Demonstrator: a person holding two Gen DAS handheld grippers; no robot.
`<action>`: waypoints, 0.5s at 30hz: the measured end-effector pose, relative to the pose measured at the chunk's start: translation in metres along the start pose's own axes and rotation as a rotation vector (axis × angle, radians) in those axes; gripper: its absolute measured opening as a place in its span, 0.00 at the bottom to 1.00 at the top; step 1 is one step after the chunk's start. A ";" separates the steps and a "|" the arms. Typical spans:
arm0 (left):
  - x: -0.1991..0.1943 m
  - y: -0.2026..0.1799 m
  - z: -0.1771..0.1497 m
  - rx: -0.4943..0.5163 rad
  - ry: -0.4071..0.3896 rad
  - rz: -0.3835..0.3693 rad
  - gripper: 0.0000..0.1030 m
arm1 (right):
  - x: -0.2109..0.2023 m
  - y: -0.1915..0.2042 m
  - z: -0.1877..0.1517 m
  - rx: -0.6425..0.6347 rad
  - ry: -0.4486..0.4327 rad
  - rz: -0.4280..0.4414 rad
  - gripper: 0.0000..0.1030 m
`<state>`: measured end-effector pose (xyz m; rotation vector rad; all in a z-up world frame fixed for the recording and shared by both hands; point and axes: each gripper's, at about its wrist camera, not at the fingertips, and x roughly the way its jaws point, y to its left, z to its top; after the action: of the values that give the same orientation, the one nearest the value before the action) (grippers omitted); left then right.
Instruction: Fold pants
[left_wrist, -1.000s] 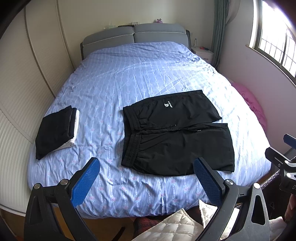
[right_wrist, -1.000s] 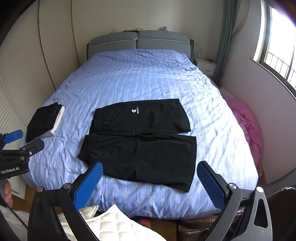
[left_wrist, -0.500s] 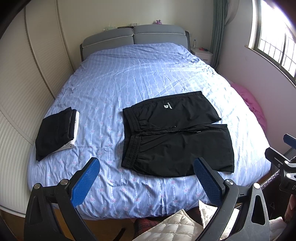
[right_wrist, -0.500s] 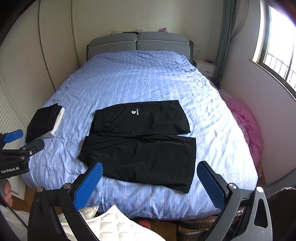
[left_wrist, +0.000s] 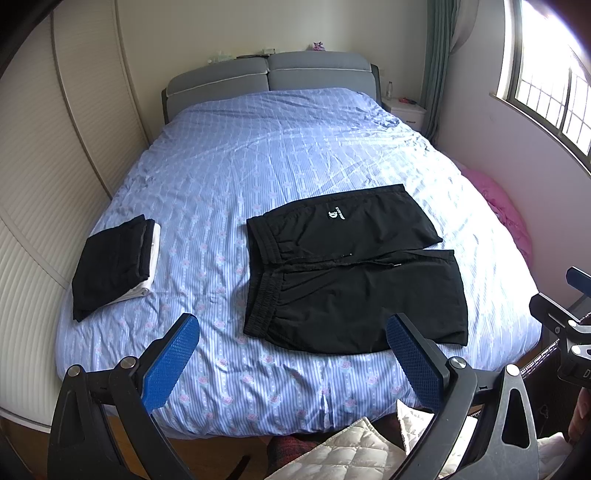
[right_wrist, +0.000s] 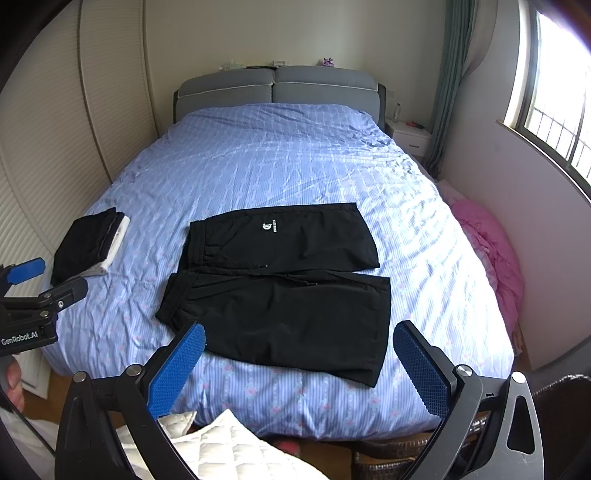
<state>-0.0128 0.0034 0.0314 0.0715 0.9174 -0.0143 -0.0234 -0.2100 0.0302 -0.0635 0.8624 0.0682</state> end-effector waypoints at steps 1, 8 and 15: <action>0.000 0.000 0.000 0.000 0.000 -0.001 1.00 | 0.000 0.000 -0.001 0.000 0.001 0.000 1.00; -0.001 -0.001 0.000 -0.001 -0.001 0.000 1.00 | 0.000 0.001 -0.001 0.000 0.000 0.001 1.00; -0.002 -0.001 -0.002 -0.004 0.001 -0.001 1.00 | 0.000 0.001 -0.002 0.000 0.001 0.001 1.00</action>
<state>-0.0159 0.0025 0.0316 0.0670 0.9183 -0.0137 -0.0252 -0.2090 0.0286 -0.0628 0.8634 0.0696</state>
